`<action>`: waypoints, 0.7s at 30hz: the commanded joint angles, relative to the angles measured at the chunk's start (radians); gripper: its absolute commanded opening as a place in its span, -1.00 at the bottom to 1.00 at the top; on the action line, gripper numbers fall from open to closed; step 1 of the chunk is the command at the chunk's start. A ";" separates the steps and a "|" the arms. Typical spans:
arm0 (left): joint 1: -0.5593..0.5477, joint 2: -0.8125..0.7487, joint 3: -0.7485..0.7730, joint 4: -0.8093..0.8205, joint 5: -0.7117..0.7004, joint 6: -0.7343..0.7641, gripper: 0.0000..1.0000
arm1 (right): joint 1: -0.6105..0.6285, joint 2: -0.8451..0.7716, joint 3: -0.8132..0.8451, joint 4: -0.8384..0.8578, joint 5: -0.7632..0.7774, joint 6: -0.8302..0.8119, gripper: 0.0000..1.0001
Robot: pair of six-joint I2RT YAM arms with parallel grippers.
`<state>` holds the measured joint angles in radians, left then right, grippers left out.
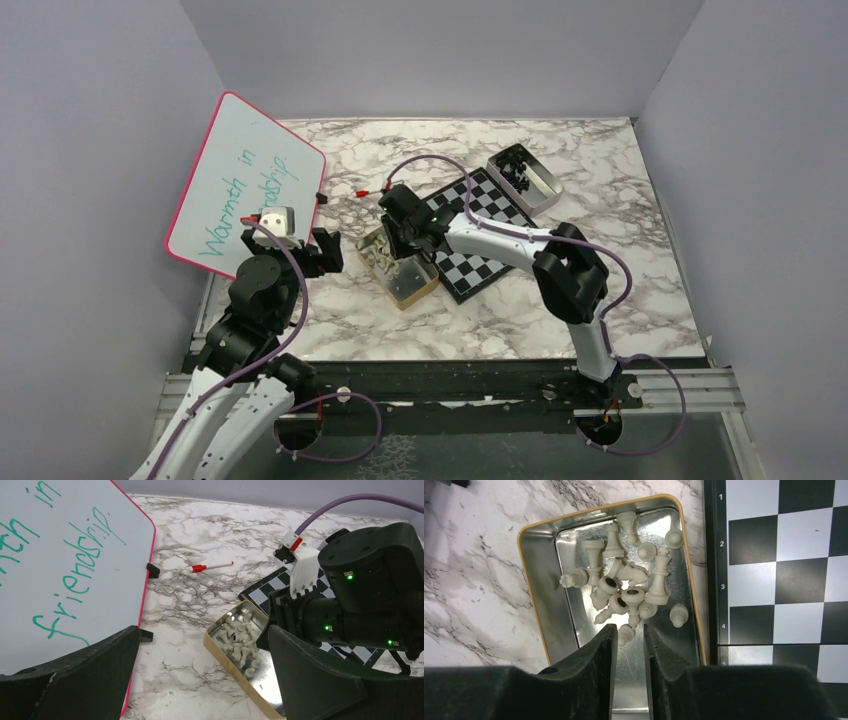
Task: Set up the chess pieces on the board
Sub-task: Pick up the chess piece from the storage box.
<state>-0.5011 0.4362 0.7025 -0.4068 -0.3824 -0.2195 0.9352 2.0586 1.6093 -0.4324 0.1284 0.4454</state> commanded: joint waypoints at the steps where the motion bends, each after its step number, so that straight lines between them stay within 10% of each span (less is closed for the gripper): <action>1: 0.001 -0.018 0.004 -0.007 -0.028 0.002 0.98 | 0.031 0.037 0.032 -0.048 0.039 0.009 -0.39; 21: 0.001 -0.033 -0.002 -0.006 -0.026 0.002 0.98 | 0.050 0.080 0.043 -0.073 0.043 0.023 -0.43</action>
<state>-0.5011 0.4191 0.7025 -0.4091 -0.3870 -0.2195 0.9741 2.1109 1.6207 -0.4763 0.1463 0.4557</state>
